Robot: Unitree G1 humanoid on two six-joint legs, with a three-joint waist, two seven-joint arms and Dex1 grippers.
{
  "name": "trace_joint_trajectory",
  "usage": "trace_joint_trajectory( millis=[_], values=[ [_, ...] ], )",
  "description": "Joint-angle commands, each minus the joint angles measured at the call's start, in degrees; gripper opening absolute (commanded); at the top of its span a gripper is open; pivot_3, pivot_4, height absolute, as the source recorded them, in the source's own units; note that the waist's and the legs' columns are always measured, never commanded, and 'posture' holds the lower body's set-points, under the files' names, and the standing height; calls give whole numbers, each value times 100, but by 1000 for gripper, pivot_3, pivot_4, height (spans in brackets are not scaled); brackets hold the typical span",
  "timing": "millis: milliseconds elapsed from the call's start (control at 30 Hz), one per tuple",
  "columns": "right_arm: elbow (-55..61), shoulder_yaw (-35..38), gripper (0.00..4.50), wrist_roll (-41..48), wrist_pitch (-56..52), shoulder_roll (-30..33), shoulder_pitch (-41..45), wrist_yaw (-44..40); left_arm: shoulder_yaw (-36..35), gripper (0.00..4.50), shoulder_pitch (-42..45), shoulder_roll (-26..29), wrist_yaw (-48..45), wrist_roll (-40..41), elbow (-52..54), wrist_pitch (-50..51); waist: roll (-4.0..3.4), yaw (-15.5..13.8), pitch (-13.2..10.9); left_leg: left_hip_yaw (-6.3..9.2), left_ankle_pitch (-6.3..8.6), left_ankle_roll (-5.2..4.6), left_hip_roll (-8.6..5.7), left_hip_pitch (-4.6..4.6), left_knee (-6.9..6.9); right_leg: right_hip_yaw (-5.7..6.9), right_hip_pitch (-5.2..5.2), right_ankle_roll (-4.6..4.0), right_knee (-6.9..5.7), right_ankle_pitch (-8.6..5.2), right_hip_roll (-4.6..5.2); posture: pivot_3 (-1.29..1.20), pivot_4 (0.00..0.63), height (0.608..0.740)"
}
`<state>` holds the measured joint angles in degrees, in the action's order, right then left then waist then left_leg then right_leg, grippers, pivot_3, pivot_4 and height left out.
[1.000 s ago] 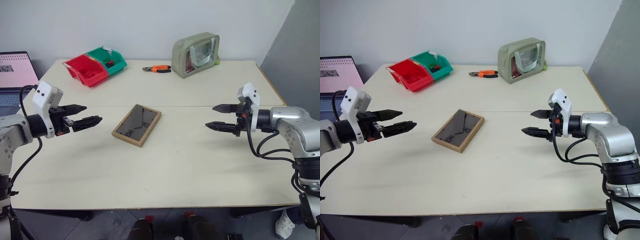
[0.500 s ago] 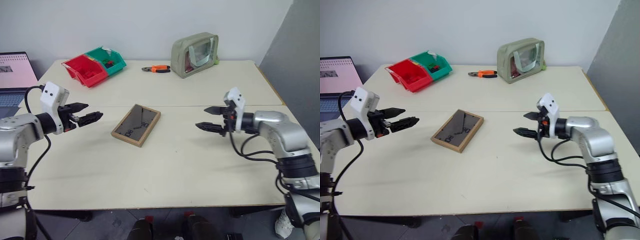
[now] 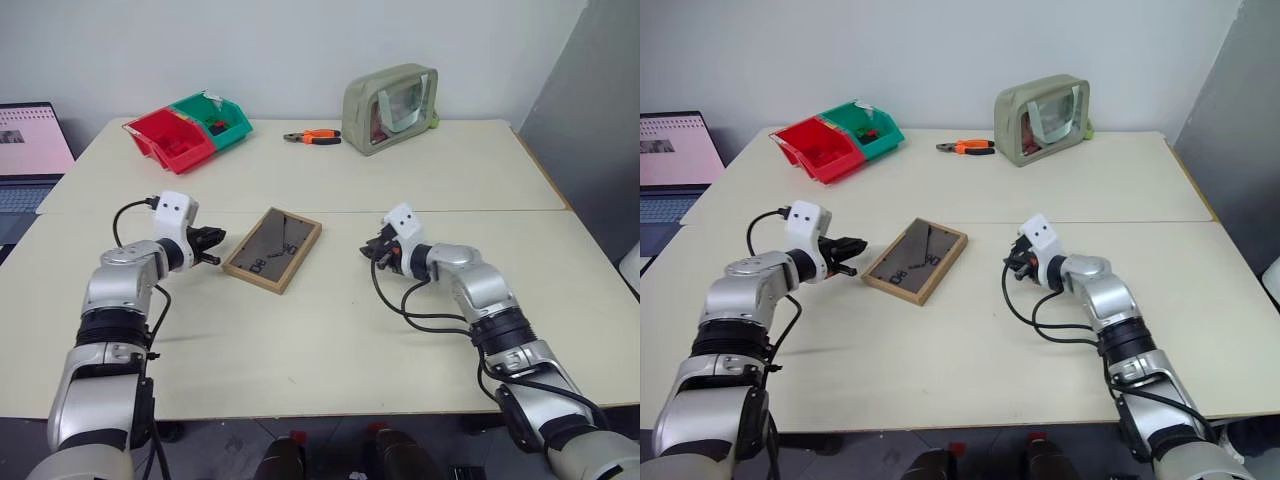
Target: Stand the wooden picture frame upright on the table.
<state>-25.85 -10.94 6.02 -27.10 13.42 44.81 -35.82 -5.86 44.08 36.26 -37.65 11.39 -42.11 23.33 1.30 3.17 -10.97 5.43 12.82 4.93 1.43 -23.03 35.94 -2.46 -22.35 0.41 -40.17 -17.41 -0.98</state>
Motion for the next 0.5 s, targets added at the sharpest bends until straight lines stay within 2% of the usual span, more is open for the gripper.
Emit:
trace_joint_trajectory(
  millis=[33, 233, 500],
  values=[
    [-313, 21, 20, -109, 348, -299, 382, 179, 48, 0, 348, -99, -39, -135, -411, -135, 0, 7, 0, 0, 0, 0, 0, 0, 0, 0, 0, 0, -1, 0, 0, 0, 150, 740],
    [-776, -84, 20, -282, 518, -682, 503, 235, 366, 0, 332, -268, -595, -211, -382, 284, 0, 9, 1, 4, 0, 1, -2, 1, 1, 3, 1, 0, -5, 0, 0, 0, 150, 740],
    [-1075, 11, 20, -381, 660, -741, 587, 329, 605, 0, -364, -402, -1008, 74, 1608, 1430, 0, -30, 2, 10, -1, 2, 4, 1, 4, 2, 6, 1, -6, -1, 7, 0, 150, 740]
  ],
)
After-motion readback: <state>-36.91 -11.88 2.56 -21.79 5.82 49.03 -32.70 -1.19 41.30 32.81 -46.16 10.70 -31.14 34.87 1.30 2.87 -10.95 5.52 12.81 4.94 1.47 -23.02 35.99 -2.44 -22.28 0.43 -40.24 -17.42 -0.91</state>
